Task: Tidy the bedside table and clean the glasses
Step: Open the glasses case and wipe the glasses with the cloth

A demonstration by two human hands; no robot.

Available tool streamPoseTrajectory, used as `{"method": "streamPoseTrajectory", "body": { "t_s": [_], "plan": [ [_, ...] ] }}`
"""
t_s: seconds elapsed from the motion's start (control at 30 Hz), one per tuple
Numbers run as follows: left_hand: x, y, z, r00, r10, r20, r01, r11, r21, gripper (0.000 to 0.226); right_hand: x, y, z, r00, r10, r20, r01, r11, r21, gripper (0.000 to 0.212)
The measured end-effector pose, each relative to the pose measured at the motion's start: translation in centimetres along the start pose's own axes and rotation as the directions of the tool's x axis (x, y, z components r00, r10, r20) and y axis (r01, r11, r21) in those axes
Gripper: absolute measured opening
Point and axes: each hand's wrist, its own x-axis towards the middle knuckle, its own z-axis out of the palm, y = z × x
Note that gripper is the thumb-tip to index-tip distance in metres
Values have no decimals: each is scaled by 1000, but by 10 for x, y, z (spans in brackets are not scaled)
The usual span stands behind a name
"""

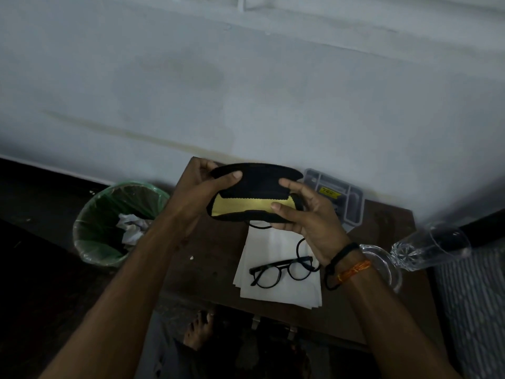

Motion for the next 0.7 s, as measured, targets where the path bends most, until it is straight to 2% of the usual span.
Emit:
{"method": "streamPoseTrajectory", "body": {
  "t_s": [0.13,0.23,0.37,0.53,0.7],
  "plan": [
    [-1,2,-8,975,167,146,-163,986,-37,45,3,-7,-8,997,-9,-78,17,995,103,57],
    [-4,6,-9,949,214,230,-226,974,23,40,3,-12,-12,991,-47,-128,64,990,129,55],
    [-8,9,-3,924,225,310,-266,959,97,56,1,-13,-14,990,-79,-118,90,992,93,56],
    [-8,9,-6,918,181,354,-231,967,104,79,-3,-15,-13,992,-110,-63,114,991,69,56],
    [-7,7,-1,930,135,343,-174,981,86,82,-5,-15,-15,990,-118,-83,122,992,42,58]
  ]
}}
